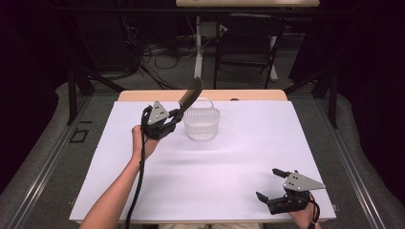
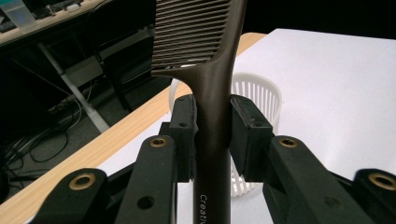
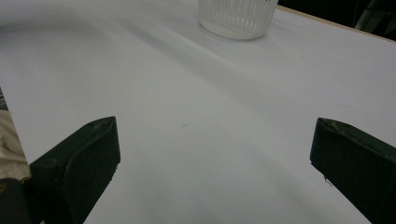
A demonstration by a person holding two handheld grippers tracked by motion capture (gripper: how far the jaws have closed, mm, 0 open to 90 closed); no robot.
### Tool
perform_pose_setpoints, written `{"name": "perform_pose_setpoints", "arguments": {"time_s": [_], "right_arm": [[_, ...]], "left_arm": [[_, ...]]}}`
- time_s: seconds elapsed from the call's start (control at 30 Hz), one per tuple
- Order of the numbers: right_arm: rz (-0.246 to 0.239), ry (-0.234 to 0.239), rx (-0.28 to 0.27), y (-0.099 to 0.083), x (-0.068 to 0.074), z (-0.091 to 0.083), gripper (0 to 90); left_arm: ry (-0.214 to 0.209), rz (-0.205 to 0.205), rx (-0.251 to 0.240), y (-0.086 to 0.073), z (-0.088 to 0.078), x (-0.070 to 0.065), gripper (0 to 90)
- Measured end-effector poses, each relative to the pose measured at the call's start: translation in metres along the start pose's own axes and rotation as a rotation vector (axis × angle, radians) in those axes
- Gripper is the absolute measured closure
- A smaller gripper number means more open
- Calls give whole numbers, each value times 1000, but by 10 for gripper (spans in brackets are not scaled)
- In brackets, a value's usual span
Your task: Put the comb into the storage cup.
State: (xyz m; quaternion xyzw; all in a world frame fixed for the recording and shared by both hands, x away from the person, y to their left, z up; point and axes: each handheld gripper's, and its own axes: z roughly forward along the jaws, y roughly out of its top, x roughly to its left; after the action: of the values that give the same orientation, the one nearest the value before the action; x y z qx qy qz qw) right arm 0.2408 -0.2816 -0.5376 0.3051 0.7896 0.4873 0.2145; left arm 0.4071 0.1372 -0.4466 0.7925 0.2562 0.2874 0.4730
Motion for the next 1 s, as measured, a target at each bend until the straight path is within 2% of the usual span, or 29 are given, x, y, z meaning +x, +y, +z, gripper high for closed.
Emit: {"name": "perform_pose_setpoints", "arguments": {"time_s": [0.33, 0.6, 1.0], "right_arm": [[2, -2, 2, 0, 0, -1, 12], [3, -2, 1, -1, 0, -1, 12], [6, -1, 3, -1, -1, -1, 13]], "left_arm": [[0, 7, -5, 2, 4, 0, 723], [-20, 34, -20, 7, 11, 0, 723], [-23, 64, -31, 15, 20, 0, 723]]}}
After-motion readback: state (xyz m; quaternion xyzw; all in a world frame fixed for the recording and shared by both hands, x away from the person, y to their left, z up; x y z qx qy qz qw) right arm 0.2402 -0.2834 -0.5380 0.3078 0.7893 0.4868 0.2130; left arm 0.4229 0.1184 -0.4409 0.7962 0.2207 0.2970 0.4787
